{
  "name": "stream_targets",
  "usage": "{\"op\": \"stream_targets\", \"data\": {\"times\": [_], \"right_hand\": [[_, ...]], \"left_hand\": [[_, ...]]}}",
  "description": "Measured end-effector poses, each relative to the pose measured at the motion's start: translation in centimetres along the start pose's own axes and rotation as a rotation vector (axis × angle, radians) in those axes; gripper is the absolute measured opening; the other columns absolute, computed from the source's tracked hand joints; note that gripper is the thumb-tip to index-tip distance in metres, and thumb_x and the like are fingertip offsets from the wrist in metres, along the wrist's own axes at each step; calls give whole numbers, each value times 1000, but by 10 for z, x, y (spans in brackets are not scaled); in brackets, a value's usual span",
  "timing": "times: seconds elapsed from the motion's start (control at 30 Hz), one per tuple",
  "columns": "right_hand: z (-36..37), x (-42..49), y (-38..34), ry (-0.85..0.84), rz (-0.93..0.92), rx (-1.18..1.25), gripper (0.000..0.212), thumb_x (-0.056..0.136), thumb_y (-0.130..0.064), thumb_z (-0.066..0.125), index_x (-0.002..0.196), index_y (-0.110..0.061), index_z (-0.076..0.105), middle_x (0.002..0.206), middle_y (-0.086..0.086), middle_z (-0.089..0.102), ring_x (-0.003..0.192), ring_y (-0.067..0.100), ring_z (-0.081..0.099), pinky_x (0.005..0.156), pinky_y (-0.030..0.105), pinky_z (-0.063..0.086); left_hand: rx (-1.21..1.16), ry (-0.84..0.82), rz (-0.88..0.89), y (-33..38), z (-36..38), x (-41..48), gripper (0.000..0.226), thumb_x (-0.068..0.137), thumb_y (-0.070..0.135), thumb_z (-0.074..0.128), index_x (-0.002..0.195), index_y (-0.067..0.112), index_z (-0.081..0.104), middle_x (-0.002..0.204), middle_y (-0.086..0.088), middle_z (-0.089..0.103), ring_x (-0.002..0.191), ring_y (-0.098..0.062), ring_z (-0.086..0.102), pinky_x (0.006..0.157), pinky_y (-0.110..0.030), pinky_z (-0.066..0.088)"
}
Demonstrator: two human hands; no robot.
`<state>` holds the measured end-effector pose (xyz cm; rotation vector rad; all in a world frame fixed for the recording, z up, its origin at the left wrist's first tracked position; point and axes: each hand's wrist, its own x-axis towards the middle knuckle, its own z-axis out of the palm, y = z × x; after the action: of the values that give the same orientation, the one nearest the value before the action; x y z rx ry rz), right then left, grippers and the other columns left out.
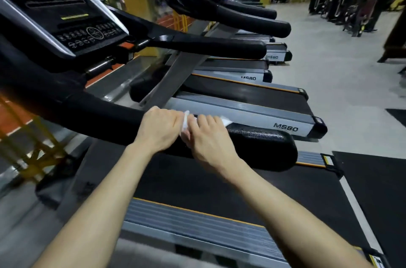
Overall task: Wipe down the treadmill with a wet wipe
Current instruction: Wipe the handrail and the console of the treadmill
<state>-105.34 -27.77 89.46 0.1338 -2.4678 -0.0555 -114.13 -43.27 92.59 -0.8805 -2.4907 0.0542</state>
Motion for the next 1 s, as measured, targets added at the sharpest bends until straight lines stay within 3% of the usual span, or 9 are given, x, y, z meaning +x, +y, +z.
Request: {"op": "stream_targets", "data": {"times": [0.17, 0.27, 0.47, 0.6, 0.7, 0.8, 0.93, 0.97, 1.0], "right_hand": [[-35, -53, 75, -102, -34, -9, 38, 108, -42, 45, 127, -10, 56, 98, 10, 52, 88, 35, 49, 78, 47, 39], [-22, -33, 52, -119, -32, -45, 31, 108, -36, 42, 119, -10, 55, 95, 13, 54, 84, 35, 51, 74, 49, 36], [14, 64, -81, -223, -264, 52, 51, 103, -19, 31, 147, 2, 44, 109, 22, 61, 93, 36, 58, 82, 47, 46], [3, 32, -37, -161, -358, 12, 64, 98, -14, 29, 160, 3, 25, 135, 33, 49, 112, 45, 53, 100, 53, 43], [-10, 2, 13, -212, -393, -20, 67, 96, -12, 25, 161, 3, 29, 145, 34, 45, 117, 49, 53, 99, 55, 46], [15, 54, -14, -281, -456, 104, 72, 102, -23, 50, 166, -3, 22, 159, 27, 41, 126, 44, 56, 96, 50, 52], [45, 143, -99, -509, -625, 342, 82, 112, -37, 39, 167, -12, -17, 177, 19, -9, 163, 38, 6, 128, 51, 27], [48, 152, -103, -482, -669, 320, 85, 110, -35, 43, 168, -9, -14, 177, 20, -9, 164, 39, 3, 131, 51, 23], [48, 152, -98, -392, -718, 276, 88, 106, -33, 53, 169, -3, -2, 176, 24, 0, 163, 42, 9, 126, 48, 31]], "left_hand": [[50, -58, -97, -58, 7, -14, 52, 109, 37, 18, 108, 29, 69, 112, 5, 75, 112, -23, 64, 111, -45, 36], [-65, 24, -284, -104, 11, -38, 51, 114, 42, 23, 122, 33, 73, 134, 8, 70, 144, -21, 49, 128, -52, 19], [-116, 45, -337, -117, 15, -51, 61, 115, 38, 16, 143, 20, 66, 156, 1, 56, 162, -17, 23, 133, -48, 6], [-117, 70, -458, -142, 9, -66, 54, 117, 48, 15, 148, 39, 59, 168, 7, 41, 164, -10, 7, 133, -53, 0], [-142, 135, -481, -138, 12, -68, 51, 118, 45, 20, 151, 33, 57, 170, 3, 37, 165, -13, 4, 133, -53, 3], [-188, 204, -480, -130, 14, -66, 49, 118, 36, 25, 150, 24, 60, 168, 1, 41, 164, -13, 10, 133, -53, 5], [-343, 288, -534, -153, 7, -74, 47, 118, 33, 30, 145, 20, 65, 163, 2, 49, 161, -7, 22, 132, -48, 18], [-337, 307, -573, -164, 7, -75, 48, 117, 36, 29, 144, 22, 66, 164, 2, 48, 161, -7, 21, 132, -48, 19], [-326, 313, -613, -175, 8, -74, 49, 117, 39, 28, 143, 24, 66, 166, 1, 45, 162, -8, 18, 132, -48, 18]]}}
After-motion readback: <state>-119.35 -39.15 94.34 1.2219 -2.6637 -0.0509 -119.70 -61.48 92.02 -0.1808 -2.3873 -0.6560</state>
